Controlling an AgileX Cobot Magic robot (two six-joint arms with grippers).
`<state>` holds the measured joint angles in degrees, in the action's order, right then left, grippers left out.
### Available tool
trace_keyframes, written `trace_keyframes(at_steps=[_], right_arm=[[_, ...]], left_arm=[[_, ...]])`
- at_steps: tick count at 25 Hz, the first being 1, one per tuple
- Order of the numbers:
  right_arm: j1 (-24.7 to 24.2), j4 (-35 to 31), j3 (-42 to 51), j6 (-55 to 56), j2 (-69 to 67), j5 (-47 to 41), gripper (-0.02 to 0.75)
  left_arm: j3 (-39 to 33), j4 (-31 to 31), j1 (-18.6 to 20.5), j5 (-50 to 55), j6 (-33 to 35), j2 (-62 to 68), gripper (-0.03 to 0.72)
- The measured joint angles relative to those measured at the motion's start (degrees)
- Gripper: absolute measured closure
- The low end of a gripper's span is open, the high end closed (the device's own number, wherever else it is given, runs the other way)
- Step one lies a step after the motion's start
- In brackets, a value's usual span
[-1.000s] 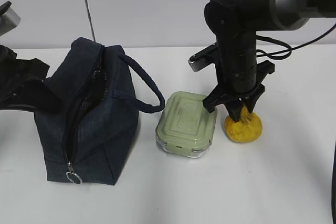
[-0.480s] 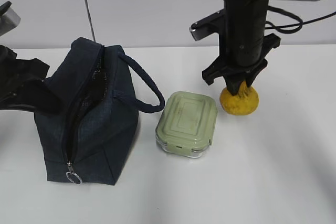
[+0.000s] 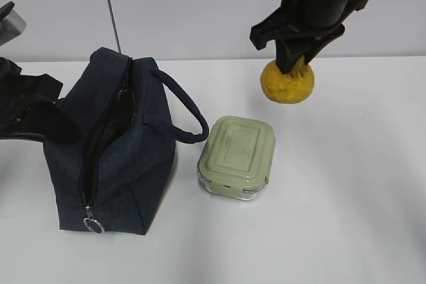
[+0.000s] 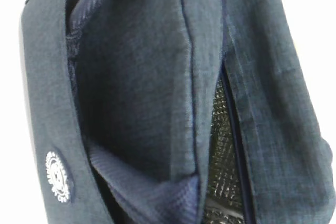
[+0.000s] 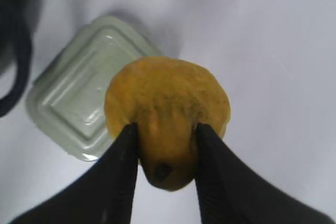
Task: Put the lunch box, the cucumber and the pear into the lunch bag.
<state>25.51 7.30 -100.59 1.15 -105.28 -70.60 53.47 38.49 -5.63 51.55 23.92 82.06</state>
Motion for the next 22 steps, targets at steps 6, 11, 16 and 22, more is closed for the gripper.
trace_keyframes(at_steps=[6,11,16,22], right_arm=[[2.3,-13.31,-2.69,-6.89,1.12,2.32,0.486],[2.4,-27.93,-3.07,-15.9,1.12,8.26,0.486],[2.4,-44.53,-3.17,-26.23,-0.95,13.84,0.487],[2.4,-53.09,-3.17,-31.14,-7.03,16.66,0.487]], left_arm=[[0.0,0.0,0.0,-0.06,0.0,0.0,0.687],[0.0,0.0,0.0,-0.06,0.0,0.0,0.687],[0.0,0.0,0.0,-0.06,0.0,0.0,0.687],[0.0,0.0,0.0,-0.06,0.0,0.0,0.687]])
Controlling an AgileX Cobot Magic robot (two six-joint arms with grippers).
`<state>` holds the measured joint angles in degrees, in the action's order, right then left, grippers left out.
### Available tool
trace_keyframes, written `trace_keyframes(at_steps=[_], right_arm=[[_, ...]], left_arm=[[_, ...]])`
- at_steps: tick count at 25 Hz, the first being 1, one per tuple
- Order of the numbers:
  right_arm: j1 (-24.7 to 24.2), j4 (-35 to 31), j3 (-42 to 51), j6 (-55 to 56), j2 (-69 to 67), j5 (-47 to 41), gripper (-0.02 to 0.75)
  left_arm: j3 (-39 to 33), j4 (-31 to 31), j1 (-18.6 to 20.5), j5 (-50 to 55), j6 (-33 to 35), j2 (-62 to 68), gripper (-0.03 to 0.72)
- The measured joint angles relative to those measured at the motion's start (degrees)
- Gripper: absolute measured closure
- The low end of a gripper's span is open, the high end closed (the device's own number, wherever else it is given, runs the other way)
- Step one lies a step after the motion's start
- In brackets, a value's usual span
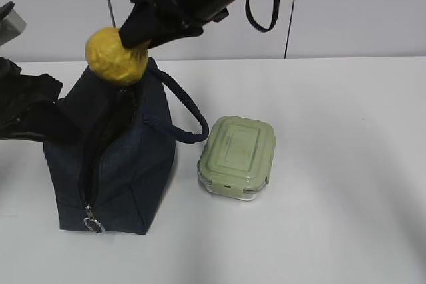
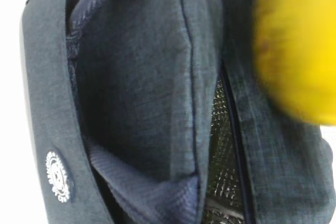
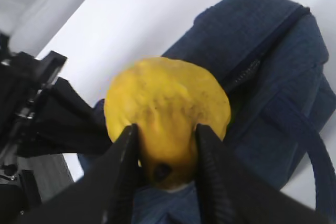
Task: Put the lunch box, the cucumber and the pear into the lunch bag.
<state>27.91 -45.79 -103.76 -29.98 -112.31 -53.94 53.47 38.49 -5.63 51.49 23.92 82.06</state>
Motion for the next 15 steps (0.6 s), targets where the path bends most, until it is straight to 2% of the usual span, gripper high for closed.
trace_keyframes(at_steps=[5,11,15], right_arm=[[0.0,-0.12,0.0,-0.93,-5.02,1.71,0.487],[0.0,2.7,0.0,-1.19,-7.22,5.53,0.482],[0.0,3.08,0.0,-1.19,-7.33,7.55,0.427]], left_arm=[[0.0,0.0,0.0,0.05,0.0,0.0,0.687],[0.0,0.0,0.0,0.05,0.0,0.0,0.687],[0.0,0.0,0.0,0.05,0.0,0.0,0.687]])
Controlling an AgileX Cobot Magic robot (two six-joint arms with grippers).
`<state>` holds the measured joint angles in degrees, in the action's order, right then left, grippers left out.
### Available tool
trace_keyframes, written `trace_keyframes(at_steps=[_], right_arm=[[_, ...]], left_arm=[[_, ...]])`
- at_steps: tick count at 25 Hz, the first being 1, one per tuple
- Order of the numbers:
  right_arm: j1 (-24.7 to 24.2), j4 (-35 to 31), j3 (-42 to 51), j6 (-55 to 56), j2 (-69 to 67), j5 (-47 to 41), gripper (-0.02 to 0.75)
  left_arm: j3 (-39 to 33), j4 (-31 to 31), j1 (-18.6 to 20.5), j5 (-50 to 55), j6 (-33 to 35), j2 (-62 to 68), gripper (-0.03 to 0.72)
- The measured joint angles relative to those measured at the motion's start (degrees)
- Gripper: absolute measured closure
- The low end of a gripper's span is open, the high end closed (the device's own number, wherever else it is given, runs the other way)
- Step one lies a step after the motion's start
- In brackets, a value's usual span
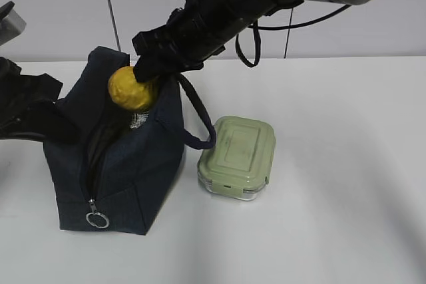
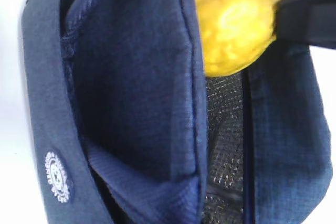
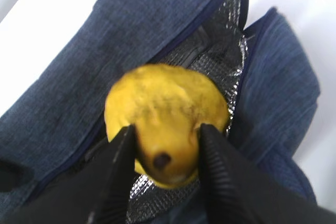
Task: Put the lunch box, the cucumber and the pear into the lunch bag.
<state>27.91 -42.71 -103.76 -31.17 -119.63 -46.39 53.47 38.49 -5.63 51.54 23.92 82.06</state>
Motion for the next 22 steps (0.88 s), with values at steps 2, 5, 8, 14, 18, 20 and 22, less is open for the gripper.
trace_keyframes(at_steps=[2,5,8,14,18,20,22], right_arm=[[0.0,0.0,0.0,-0.02,0.0,0.55,0.38],[0.0,-0.35,0.0,-0.02,0.0,0.67,0.295],[0.0,-0.86,0.0,-0.13,0.0,0.67,0.266],[-0.35,-0.49,0.0,0.11,3.94,0.14,0.259],[-1.56,2.64,0.0,4.22,8.58,-2.77,0.259],[-1.93,6.47,0.0,7.13,10.08,-4.57,0.259],[-2.07,12.51,0.0,12.67,11.75,-8.4,0.262]], left_arm=[[0.0,0.0,0.0,0.0,0.0,0.0,0.687],[0.0,0.04,0.0,0.0,0.0,0.0,0.687],[0.0,0.04,0.0,0.0,0.0,0.0,0.687],[0.0,0.04,0.0,0.0,0.0,0.0,0.687],[0.0,0.04,0.0,0.0,0.0,0.0,0.687],[0.0,0.04,0.0,0.0,0.0,0.0,0.687],[0.0,0.04,0.0,0.0,0.0,0.0,0.687]])
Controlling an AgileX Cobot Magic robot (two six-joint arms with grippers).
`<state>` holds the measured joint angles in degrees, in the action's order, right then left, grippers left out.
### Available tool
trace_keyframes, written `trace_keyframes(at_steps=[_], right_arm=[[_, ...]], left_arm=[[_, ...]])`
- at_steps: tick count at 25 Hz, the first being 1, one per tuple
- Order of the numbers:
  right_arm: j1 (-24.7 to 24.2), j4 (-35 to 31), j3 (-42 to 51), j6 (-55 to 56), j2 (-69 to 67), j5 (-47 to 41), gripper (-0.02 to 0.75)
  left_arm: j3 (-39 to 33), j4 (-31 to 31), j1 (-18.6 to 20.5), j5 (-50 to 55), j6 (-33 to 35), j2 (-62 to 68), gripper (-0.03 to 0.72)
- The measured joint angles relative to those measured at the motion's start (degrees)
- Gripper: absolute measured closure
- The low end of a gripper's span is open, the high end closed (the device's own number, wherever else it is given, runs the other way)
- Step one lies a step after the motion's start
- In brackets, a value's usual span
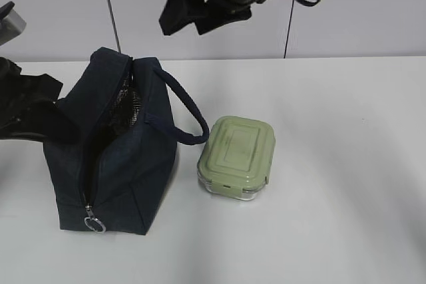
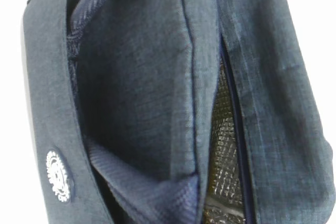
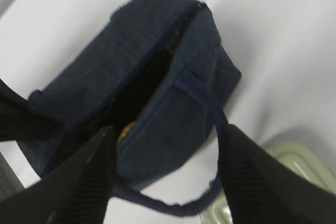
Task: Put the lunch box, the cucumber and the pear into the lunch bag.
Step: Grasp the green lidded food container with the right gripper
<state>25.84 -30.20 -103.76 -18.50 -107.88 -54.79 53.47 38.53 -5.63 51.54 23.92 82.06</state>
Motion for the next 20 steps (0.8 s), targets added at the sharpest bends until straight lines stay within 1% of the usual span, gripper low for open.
trace_keyframes(at_steps=[6,10,12,14,15,20], right_arm=[[0.0,12.71,0.37,9.98,0.72,-10.8,0.283],[0.0,21.07,2.68,13.73,0.72,-13.77,0.285],[0.0,23.98,4.8,14.78,0.72,-14.13,0.286],[0.0,24.91,6.68,15.27,0.72,-14.26,0.286],[0.0,25.27,9.08,15.82,0.72,-14.15,0.286],[0.0,25.4,17.55,17.14,0.72,-10.36,0.286]], left_arm=[[0.0,-0.05,0.0,-0.05,0.0,0.0,0.687],[0.0,-0.05,0.0,-0.05,0.0,0.0,0.687],[0.0,-0.05,0.0,-0.05,0.0,0.0,0.687],[0.0,-0.05,0.0,-0.05,0.0,0.0,0.687],[0.0,-0.05,0.0,-0.05,0.0,0.0,0.687],[0.0,-0.1,0.0,-0.05,0.0,0.0,0.687]])
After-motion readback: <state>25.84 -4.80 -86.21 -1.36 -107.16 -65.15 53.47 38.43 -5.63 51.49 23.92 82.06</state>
